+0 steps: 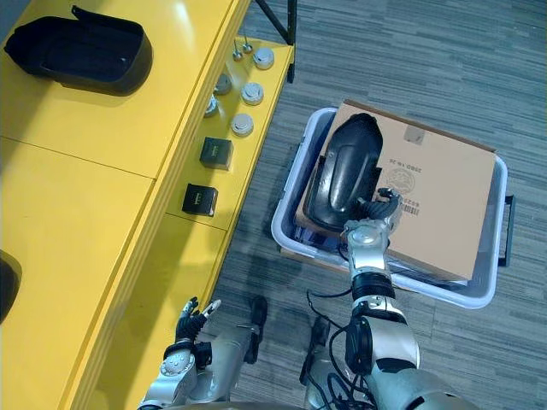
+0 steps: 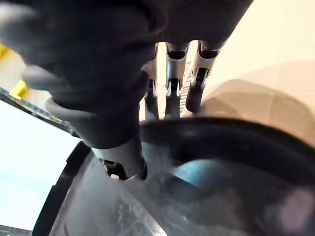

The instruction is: Walk over and take plastic housings, then place them on the shelf

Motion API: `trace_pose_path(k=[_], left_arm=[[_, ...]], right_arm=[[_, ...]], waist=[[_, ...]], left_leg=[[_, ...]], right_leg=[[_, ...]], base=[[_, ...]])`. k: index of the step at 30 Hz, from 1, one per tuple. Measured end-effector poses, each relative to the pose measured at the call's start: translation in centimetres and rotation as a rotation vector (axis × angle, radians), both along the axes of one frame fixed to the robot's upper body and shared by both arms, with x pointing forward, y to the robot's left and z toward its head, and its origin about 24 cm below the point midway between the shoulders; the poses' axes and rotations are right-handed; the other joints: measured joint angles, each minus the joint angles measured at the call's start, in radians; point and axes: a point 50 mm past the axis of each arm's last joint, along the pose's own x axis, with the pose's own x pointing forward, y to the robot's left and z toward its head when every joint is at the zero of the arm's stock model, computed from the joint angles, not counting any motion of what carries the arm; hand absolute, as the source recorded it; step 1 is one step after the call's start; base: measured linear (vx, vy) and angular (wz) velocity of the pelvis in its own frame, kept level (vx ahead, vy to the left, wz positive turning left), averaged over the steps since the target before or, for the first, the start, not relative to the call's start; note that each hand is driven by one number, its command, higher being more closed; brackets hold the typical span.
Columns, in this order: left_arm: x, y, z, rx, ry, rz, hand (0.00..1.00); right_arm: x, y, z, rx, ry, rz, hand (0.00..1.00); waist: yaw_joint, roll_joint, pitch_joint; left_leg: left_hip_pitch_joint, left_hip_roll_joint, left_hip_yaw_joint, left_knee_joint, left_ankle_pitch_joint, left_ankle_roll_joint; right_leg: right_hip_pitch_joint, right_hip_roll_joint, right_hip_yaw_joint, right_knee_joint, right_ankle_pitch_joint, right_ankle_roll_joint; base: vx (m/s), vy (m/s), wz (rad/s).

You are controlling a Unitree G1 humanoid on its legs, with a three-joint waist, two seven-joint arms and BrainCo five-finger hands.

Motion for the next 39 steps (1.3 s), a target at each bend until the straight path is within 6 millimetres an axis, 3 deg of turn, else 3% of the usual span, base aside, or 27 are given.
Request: trace_pose_path(k=[12,17,22,23,27,31,35,39], left_arm=[[0.2,0.0,-0.4,-0.003,0.024,-0.002,0.00],[0.1,0.3,-0.4,0.003,0.028,-0.007,0.00],[-0.3,1.0,-0.3,0.016,0.024,-0.018,0.00],[-0.4,1.2,0.1,0.022,0.007,-0.021,0.00],[0.7,0.9,1.6,0.020,-0.082,-0.034,0.00],[1.7,0.4,3.7,0.013,-0.189,-0.048,0.00],[2.7,0.0,6.7,0.031,-0.334,-0.061,0.00],[4.2,-0.7,11.6,0.016,-0.559,-0.065,0.00]], right_arm=[[0.1,1.8,-1.1,0.070,0.032,0.080,1.00],[-1.7,1.2,-1.2,0.048,-0.025,0.064,1.00],[-4.6,-0.8,-1.3,-0.029,-0.069,-0.011,1.00],[-5.0,-1.1,-1.1,-0.048,-0.077,-0.034,1.00],[-6.6,-2.4,0.2,-0.113,-0.138,-0.101,1.00],[-7.6,-2.1,1.6,-0.174,-0.200,-0.106,1.00],[-8.5,-0.5,3.8,-0.212,-0.322,-0.075,1.00],[-9.1,2.1,6.7,-0.272,-0.478,0.020,1.00]], waist=[[0.000,-0.004,-0.002],[0.000,-0.023,-0.013],[-0.014,-0.053,-0.043],[-0.029,-0.062,-0.056],[-0.038,-0.067,-0.068],[-0.045,-0.066,-0.098],[-0.060,-0.064,-0.123],[-0.062,-0.063,-0.145]], left_leg=[[0.040,0.022,0.019,-0.037,0.020,-0.023],[0.061,0.023,0.017,-0.071,0.041,-0.027],[0.110,0.019,0.014,-0.126,0.065,-0.028],[0.114,0.018,0.011,-0.136,0.070,-0.027],[0.140,0.017,0.008,-0.143,0.072,-0.027],[0.148,0.016,0.001,-0.154,0.073,-0.028],[0.176,0.012,-0.007,-0.176,0.081,-0.029],[0.187,0.010,-0.012,-0.180,0.081,-0.029]], right_leg=[[0.011,0.018,0.031,-0.002,0.014,-0.021],[0.020,0.022,0.032,-0.009,0.015,-0.022],[0.054,0.022,0.032,-0.034,0.015,-0.022],[0.054,0.022,0.030,-0.036,0.015,-0.022],[0.081,0.022,0.031,-0.044,0.015,-0.022],[0.089,0.024,0.028,-0.056,0.017,-0.022],[0.117,0.022,0.018,-0.071,0.017,-0.022],[0.132,0.022,0.004,-0.075,0.017,-0.022]], base=[[-0.02,-0.020,-0.06],[-0.04,-0.035,0.01],[0.00,0.000,0.00],[0.00,0.000,0.00],[0.00,-0.002,0.01],[0.00,-0.004,0.02],[0.03,-0.003,0.06],[0.00,0.001,0.04]])
